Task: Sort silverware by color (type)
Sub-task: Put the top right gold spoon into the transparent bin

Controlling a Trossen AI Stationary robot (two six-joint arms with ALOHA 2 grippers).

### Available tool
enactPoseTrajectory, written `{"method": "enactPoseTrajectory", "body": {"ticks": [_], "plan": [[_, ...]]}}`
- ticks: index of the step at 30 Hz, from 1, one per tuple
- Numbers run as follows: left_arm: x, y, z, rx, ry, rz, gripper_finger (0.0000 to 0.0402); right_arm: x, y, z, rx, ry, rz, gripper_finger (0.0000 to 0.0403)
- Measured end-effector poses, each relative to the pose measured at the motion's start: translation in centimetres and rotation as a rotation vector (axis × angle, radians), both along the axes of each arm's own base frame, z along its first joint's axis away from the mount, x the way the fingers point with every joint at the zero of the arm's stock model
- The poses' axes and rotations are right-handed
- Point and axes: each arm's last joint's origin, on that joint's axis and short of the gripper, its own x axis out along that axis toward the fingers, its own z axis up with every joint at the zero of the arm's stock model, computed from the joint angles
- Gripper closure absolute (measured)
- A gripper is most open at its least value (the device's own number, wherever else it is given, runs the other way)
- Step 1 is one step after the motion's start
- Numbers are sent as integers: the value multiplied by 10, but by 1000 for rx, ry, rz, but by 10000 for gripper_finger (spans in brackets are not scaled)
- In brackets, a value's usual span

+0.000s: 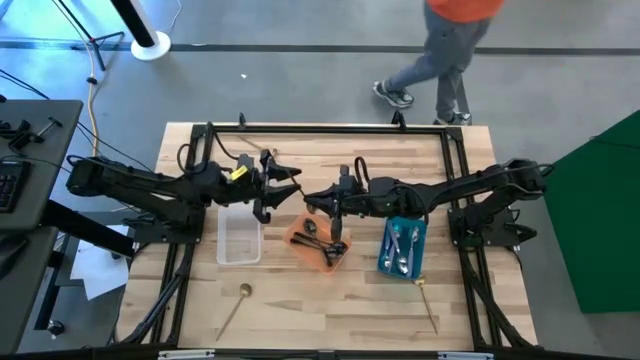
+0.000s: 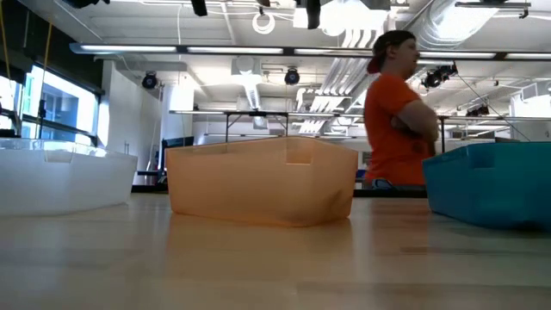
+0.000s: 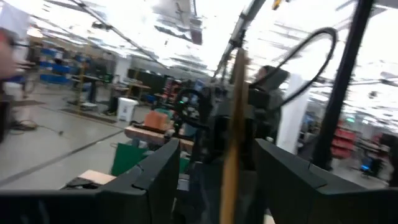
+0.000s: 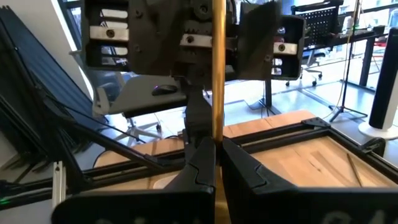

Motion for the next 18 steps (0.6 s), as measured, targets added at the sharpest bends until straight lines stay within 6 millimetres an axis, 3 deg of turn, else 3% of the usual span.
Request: {"method": "enactPoseTrajectory", "body": {"ticks": [10, 14, 18], "plan": [[1, -1, -3, 4, 31, -31, 224, 0, 0, -1, -1, 8, 0, 403], [1, 0, -3, 7, 31, -11, 262, 0, 0, -1, -2, 9, -1, 403], [1, 0, -5, 8, 53, -6, 325, 0, 0, -1, -1, 10, -2, 403]]}}
